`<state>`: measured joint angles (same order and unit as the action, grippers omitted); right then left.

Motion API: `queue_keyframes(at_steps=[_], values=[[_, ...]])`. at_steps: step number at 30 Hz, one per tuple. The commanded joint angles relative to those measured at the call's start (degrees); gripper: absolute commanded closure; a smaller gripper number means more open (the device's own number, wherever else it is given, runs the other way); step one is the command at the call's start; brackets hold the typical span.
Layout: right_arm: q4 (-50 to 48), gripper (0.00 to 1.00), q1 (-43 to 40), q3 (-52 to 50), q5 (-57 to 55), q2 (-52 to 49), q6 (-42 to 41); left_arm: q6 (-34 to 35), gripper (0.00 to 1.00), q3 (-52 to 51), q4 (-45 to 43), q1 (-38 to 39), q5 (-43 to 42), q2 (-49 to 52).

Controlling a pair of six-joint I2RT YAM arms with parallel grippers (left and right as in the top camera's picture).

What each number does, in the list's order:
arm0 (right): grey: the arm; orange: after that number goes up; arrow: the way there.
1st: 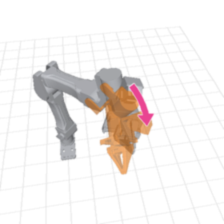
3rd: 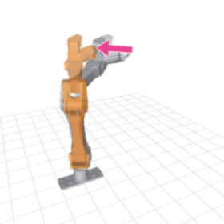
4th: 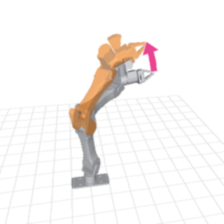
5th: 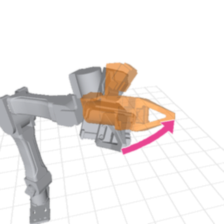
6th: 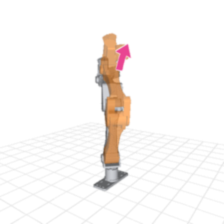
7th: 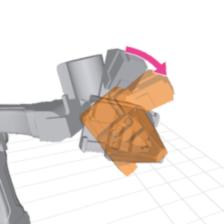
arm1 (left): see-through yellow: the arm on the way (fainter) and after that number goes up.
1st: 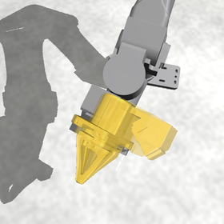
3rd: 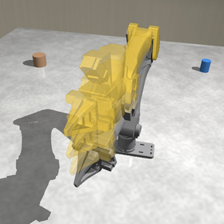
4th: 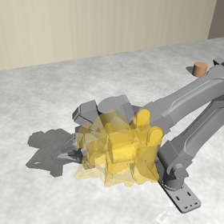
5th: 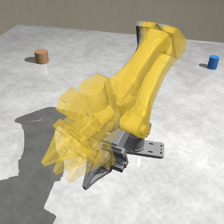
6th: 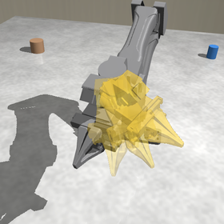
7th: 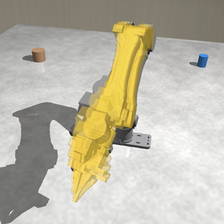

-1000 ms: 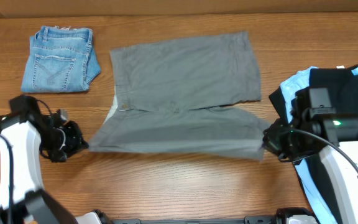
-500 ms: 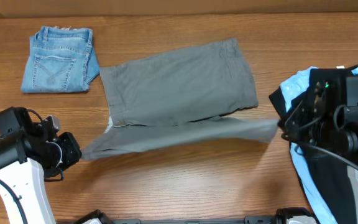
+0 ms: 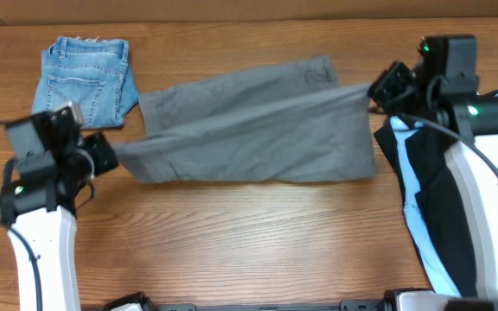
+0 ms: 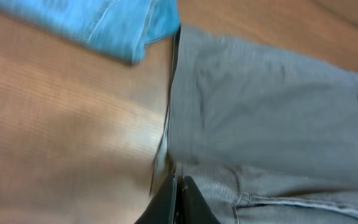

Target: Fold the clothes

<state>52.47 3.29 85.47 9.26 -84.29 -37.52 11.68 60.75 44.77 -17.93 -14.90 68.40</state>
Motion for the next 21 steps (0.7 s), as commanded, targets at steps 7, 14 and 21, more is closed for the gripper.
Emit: queue_keyframes(at_steps=[7, 14, 21], values=[[-21.4, 0.96, -1.1, 1.6, -1.4, -12.9, -0.1, 1.9, 0.96, 0.9, -19.8, 4.8, 9.1, 17.6], [-33.6, 0.96, -1.1, 1.6, 1.1, -21.6, 0.0, 3.8, 0.95, 0.9, -31.0, 5.0, 7.5, 26.1], [-35.8, 0.96, -1.1, 1.6, 0.9, -24.9, 0.1, 3.8, 0.82, 0.9, -36.1, 5.5, 4.3, 30.6]])
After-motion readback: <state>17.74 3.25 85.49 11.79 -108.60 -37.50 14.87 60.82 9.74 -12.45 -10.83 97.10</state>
